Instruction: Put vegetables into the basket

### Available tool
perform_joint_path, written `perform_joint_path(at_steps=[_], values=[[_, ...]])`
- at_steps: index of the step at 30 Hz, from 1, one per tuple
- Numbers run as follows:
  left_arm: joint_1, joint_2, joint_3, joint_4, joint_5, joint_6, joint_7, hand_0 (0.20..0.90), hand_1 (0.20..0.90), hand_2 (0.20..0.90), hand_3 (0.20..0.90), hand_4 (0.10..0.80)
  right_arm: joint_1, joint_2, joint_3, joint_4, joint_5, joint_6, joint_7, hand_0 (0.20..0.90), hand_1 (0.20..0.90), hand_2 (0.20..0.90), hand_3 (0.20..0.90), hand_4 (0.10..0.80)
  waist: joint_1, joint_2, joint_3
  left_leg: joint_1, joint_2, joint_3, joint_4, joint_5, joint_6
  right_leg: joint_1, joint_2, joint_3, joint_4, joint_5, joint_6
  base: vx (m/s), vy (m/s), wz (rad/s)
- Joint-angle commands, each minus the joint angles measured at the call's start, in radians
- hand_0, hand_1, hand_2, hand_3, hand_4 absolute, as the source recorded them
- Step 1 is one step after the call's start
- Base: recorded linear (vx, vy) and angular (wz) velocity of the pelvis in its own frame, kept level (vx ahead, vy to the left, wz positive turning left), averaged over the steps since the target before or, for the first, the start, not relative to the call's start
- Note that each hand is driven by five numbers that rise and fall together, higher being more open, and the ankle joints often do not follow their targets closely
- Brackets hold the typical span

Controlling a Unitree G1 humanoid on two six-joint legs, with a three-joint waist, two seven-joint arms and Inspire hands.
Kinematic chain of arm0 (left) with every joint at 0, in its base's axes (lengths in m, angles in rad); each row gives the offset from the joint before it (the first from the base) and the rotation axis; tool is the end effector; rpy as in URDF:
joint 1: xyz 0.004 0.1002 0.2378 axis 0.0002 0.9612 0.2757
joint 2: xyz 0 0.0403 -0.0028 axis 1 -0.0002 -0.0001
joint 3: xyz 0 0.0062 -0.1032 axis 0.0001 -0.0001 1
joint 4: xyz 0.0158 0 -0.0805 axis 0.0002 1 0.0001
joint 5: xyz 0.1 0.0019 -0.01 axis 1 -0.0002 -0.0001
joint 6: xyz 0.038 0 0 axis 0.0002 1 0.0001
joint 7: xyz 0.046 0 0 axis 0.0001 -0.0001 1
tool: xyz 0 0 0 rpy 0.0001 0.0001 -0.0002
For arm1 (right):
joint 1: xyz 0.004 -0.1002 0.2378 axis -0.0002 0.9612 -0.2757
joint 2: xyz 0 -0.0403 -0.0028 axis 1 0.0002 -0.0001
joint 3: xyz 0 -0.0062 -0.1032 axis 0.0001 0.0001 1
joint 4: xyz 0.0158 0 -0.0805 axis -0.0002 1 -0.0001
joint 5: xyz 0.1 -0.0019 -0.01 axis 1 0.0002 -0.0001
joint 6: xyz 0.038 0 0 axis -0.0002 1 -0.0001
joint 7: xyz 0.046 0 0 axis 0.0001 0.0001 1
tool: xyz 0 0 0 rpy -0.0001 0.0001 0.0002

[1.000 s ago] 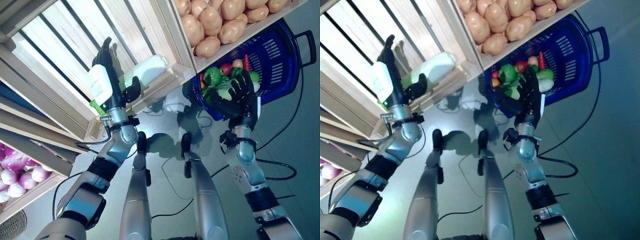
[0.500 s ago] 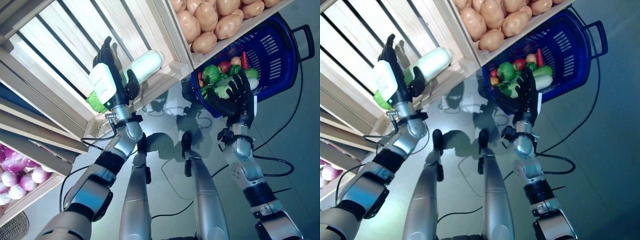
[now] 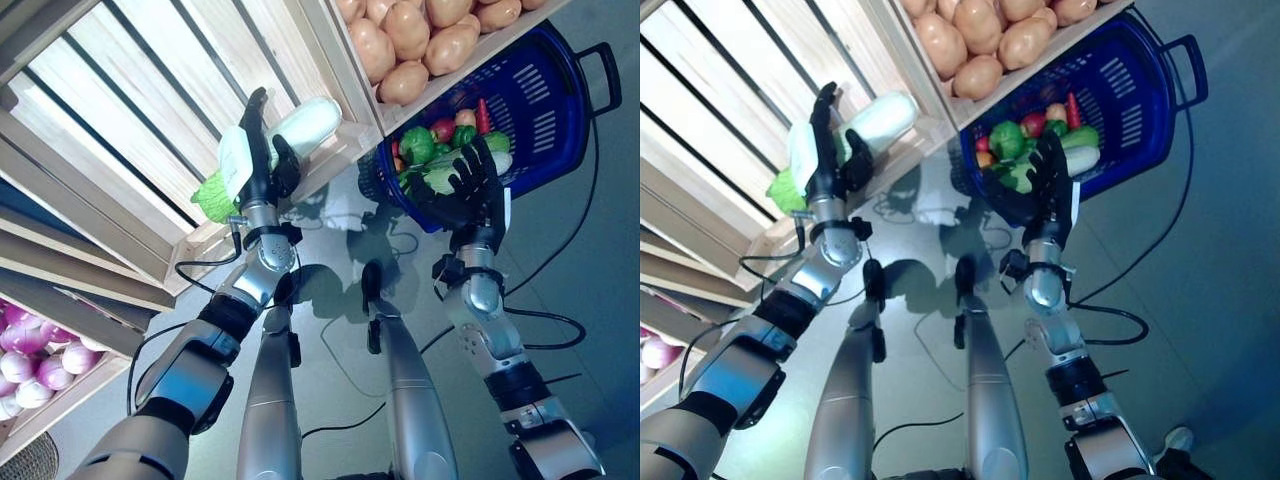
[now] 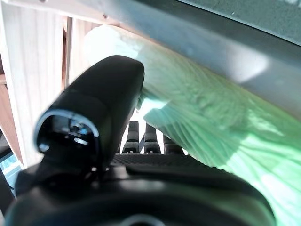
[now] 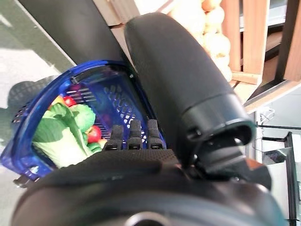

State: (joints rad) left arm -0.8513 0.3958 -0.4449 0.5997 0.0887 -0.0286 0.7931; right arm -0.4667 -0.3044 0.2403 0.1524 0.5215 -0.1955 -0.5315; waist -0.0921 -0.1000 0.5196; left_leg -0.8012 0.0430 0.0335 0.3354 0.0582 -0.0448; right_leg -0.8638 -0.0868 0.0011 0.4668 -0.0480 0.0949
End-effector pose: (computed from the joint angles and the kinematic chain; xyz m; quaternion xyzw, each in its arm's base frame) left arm 0.3373 0.1365 0.1487 0.2901 -0.2406 0.2224 0.8992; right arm 0.2785 -0.1411 0.1274 0.1337 -0.1644 -0.1048 0.9717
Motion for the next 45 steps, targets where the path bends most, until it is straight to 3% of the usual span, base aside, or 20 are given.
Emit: perform_joint_path(at_steps=[1,11,22,30,45], values=[[-0.012,0.022,0.047,-0.133,0.118,-0.082,0.061,0.900,0.900,0.900,0.900,0.800,0.035,-0.028,-0.074,-0.184,-0.038,-0.063,0.011,0.900,0.900,0.900,0.900,0.800,-0.021,0.027,0.000,-0.002,-0.065,0.038,0.035,-0.083,0.042,0.048,0.052,-0.042,-0.069,0.066,-0.018,0.004,-0.030,0.02],[0.161,0.038,0.097,-0.369,0.186,-0.087,-0.012,0.900,0.900,0.900,0.900,0.800,0.140,-0.039,-0.111,-0.273,-0.032,-0.087,0.017,0.900,0.900,0.900,0.900,0.800,0.002,0.034,0.000,-0.004,-0.071,0.027,0.018,-0.089,0.046,0.051,0.044,-0.066,-0.083,0.060,-0.012,0.013,-0.022,0.02],[0.242,0.076,0.122,-0.512,0.226,-0.057,-0.038,0.900,0.900,0.900,0.900,0.800,0.201,-0.062,-0.130,-0.307,-0.011,-0.111,0.017,0.900,0.900,0.900,0.900,0.800,0.019,0.045,0.000,-0.002,-0.078,0.019,0.010,-0.080,0.044,0.061,0.032,-0.086,-0.095,0.063,-0.010,0.009,-0.007,0.01],[0.285,0.090,0.110,-0.537,0.146,0.008,-0.163,0.900,0.900,0.900,0.900,0.800,0.220,-0.080,-0.135,-0.311,0.007,-0.119,0.020,0.900,0.900,0.900,0.900,0.800,0.024,0.050,0.000,-0.004,-0.076,0.019,0.014,-0.077,0.043,0.061,0.032,-0.092,-0.091,0.060,-0.011,0.026,-0.025,0.07],[0.244,0.095,0.087,-0.431,0.093,0.137,-0.098,0.900,0.900,0.900,0.900,0.800,0.178,-0.095,-0.116,-0.267,0.020,-0.117,0.017,0.900,0.900,0.900,0.900,0.800,0.019,0.051,0.000,-0.019,-0.070,0.019,0.030,-0.066,0.035,0.048,0.031,-0.089,-0.077,0.059,-0.016,0.001,-0.001,0.00]])
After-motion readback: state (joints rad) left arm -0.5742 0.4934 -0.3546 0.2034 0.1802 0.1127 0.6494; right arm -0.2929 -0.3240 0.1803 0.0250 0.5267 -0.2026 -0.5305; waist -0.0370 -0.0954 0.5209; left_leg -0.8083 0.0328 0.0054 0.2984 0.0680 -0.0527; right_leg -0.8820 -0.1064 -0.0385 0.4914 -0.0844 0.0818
